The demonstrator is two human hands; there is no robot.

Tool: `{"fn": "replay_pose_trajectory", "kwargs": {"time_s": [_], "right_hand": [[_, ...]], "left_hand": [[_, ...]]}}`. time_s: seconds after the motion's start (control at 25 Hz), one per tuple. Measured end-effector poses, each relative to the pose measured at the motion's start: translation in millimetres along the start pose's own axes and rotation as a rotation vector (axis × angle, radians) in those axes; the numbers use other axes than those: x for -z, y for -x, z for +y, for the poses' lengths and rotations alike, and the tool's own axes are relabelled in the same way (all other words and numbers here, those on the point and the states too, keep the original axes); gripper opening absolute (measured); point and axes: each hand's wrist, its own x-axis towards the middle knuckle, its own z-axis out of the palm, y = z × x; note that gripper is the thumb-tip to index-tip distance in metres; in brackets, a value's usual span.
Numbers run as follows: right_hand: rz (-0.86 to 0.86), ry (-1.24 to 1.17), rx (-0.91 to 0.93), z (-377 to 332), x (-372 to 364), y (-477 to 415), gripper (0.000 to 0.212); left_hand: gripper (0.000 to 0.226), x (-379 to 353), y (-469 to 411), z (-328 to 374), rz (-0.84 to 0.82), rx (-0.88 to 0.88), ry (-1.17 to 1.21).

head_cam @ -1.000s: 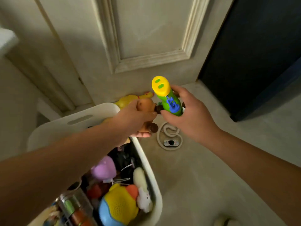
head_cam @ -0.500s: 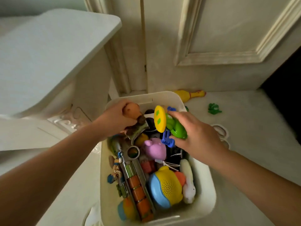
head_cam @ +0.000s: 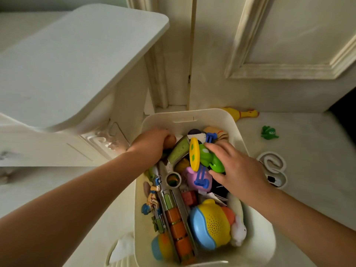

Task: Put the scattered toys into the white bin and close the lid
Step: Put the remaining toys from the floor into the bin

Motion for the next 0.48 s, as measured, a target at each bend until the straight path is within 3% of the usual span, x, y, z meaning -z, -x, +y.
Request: {"fn": "replay_pose_trajectory", "kwargs": {"time_s": [0.16, 0.32, 0.4, 0.48], "right_hand": [[-0.141, 0.096, 0.024, -0.6, 9.8, 2.8, 0.074], [-0.233, 0.176, 0.002, -3.7, 25.9, 16.2, 0.072], [-0.295, 0.219, 0.007, -6.4, 28.6, 22.6, 0.070], [-0.366, 0.242, -0.013, -7.7, 31.7, 24.7, 0.063]], "left_hand": [[0.033, 1.3, -0.7, 7.0, 0.003, 0.003, 0.035], [0.044, -7.2, 39.0, 39.7, 0.211, -0.299, 0.067], [0.050, -18.6, 52.4, 53.4, 0.158, -0.437, 0.005], [0.061, -28.5, 58.3, 59.6, 0.011, -0.456, -0.059]]}}
